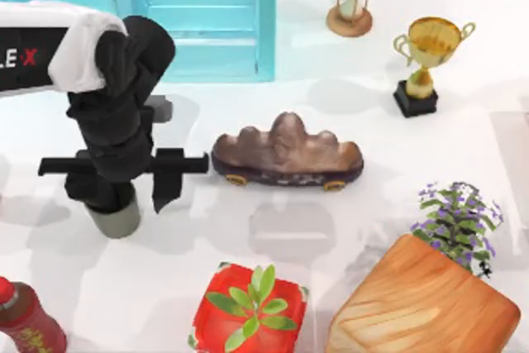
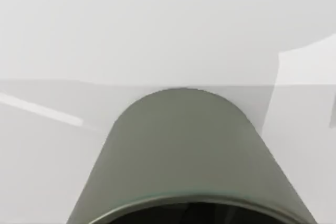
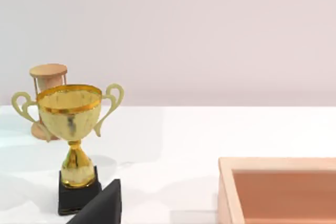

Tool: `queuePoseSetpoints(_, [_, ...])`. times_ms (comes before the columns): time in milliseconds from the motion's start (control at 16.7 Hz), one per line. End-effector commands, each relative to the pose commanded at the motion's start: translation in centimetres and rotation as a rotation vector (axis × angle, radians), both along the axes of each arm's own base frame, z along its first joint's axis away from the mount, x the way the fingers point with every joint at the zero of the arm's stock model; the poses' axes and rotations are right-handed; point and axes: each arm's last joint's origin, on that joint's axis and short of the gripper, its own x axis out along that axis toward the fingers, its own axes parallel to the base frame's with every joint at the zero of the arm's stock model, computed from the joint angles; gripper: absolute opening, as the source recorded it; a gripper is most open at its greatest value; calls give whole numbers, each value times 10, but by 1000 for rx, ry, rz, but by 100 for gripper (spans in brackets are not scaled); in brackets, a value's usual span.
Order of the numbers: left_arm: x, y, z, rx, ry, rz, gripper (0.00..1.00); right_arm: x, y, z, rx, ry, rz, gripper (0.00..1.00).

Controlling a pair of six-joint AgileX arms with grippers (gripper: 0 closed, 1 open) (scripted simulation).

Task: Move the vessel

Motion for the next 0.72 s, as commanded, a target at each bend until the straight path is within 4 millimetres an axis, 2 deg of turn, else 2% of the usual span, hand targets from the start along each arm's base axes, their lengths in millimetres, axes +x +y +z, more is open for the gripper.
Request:
queuePoseSetpoints(240, [0,0,0,0,0,0,2,0,0,0,0,0,0,100])
queuePoseSetpoints(720, [0,0,0,0,0,0,0,0,0,0,0,0,0,100])
